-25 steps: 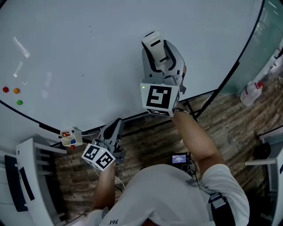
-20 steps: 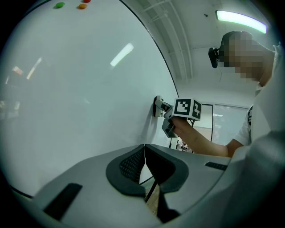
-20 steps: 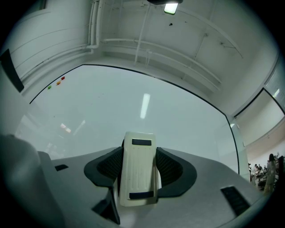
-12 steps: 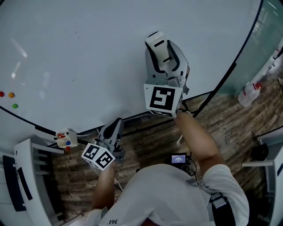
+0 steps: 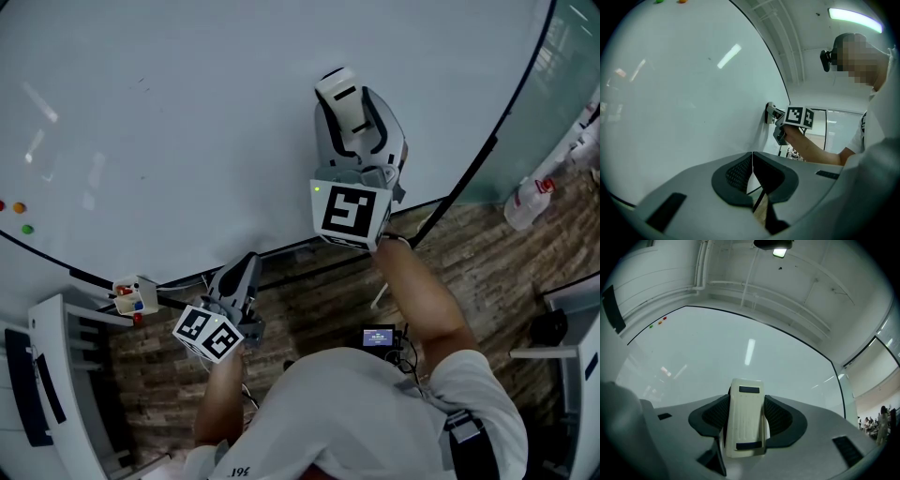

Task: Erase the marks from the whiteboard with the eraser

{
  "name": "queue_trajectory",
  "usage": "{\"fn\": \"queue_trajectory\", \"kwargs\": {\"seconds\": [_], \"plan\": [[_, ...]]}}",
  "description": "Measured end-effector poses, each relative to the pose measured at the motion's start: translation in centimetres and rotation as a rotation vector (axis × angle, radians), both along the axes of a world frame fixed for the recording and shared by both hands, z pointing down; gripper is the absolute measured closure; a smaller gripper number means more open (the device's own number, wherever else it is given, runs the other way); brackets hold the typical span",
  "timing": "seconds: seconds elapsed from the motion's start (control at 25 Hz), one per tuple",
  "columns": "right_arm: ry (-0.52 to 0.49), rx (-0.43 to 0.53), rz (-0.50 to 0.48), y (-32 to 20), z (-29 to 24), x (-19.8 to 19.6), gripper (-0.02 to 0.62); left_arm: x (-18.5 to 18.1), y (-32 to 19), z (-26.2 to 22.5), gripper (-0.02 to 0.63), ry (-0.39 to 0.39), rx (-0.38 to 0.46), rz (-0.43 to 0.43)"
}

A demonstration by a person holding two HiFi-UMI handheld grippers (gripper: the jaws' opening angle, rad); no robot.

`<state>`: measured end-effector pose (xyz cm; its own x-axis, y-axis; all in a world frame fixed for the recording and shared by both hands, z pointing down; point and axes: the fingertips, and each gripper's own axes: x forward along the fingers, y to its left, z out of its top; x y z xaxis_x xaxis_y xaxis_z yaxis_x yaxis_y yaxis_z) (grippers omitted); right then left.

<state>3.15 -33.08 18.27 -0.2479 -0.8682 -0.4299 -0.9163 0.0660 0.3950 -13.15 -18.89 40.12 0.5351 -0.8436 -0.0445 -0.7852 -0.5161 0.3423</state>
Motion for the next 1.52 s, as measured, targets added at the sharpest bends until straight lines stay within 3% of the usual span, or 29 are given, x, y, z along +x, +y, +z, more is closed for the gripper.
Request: {"fn": "queue_trajectory", "kwargs": {"seconds": [1.52], "plan": [[-0.036, -0.026, -0.001, -3.2, 0.5, 10.7, 0.344, 5.3, -1.0, 0.5, 0.6, -0.031, -0.03, 0.007]]}}
